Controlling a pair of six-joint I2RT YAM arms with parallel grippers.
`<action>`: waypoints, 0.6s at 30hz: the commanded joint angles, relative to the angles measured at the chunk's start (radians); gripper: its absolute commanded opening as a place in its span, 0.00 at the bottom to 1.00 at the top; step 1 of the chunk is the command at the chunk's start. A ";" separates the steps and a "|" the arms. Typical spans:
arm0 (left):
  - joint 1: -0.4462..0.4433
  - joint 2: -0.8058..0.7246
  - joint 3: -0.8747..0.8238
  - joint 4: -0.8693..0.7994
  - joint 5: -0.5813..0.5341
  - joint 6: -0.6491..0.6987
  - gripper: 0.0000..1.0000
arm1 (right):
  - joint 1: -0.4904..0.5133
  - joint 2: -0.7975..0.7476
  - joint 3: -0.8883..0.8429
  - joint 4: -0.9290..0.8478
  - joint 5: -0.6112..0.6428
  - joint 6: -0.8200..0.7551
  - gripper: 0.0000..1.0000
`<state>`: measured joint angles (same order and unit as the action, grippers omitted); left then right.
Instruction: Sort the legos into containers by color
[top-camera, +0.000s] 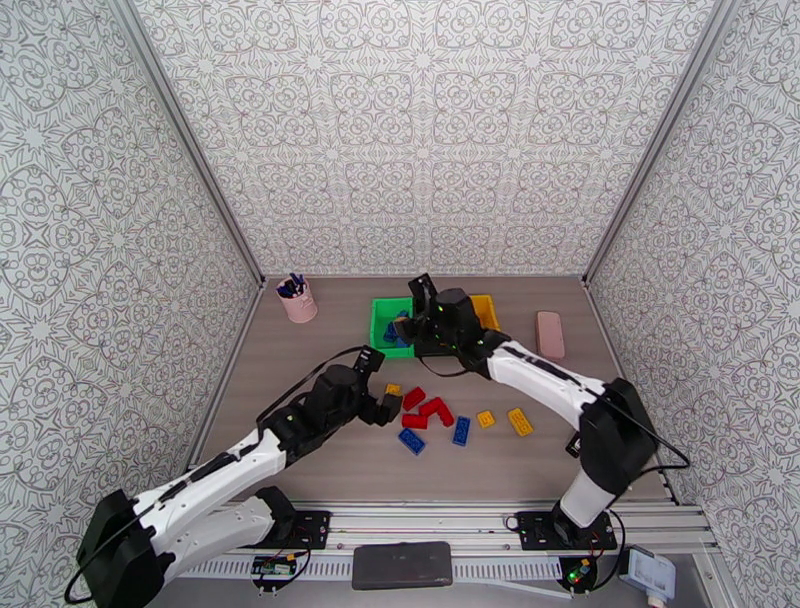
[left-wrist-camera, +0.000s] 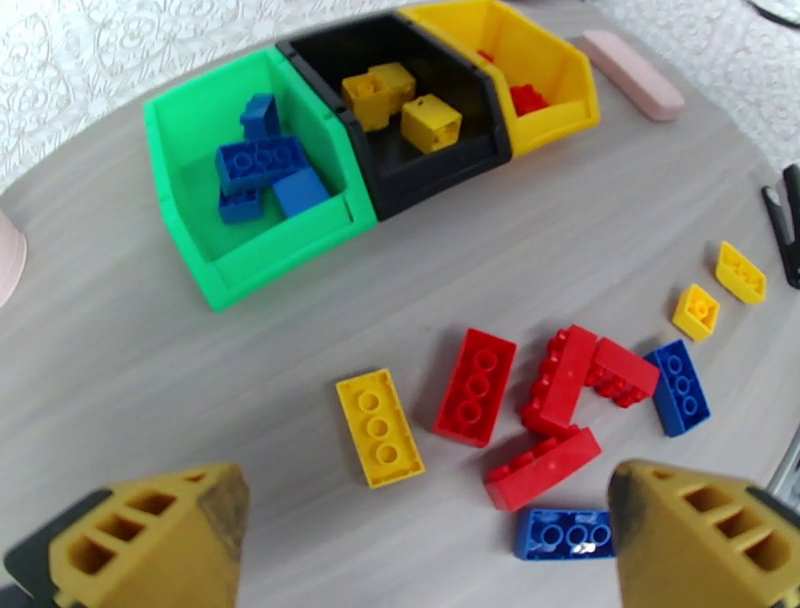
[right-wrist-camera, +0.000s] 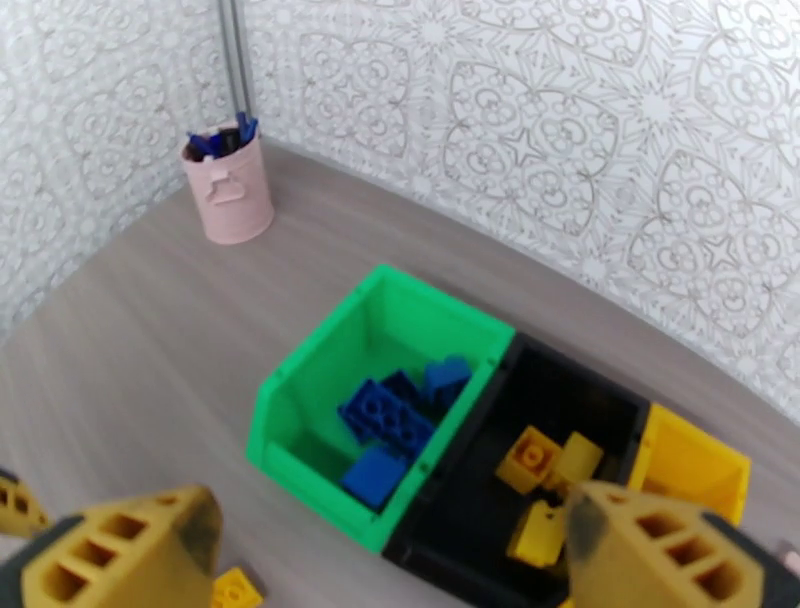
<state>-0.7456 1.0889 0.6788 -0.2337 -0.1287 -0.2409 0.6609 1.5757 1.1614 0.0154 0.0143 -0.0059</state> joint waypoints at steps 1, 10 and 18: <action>-0.010 0.056 0.054 -0.105 -0.104 -0.142 0.97 | -0.008 -0.110 -0.110 0.039 -0.068 -0.104 0.95; -0.007 0.226 0.117 -0.183 -0.123 -0.264 0.86 | -0.011 -0.366 -0.230 -0.150 -0.114 -0.219 0.96; 0.020 0.423 0.234 -0.207 -0.100 -0.297 0.79 | -0.010 -0.418 -0.229 -0.247 -0.207 -0.246 0.96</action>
<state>-0.7410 1.4693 0.8635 -0.4095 -0.2298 -0.5076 0.6544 1.1625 0.9440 -0.1596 -0.1421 -0.2276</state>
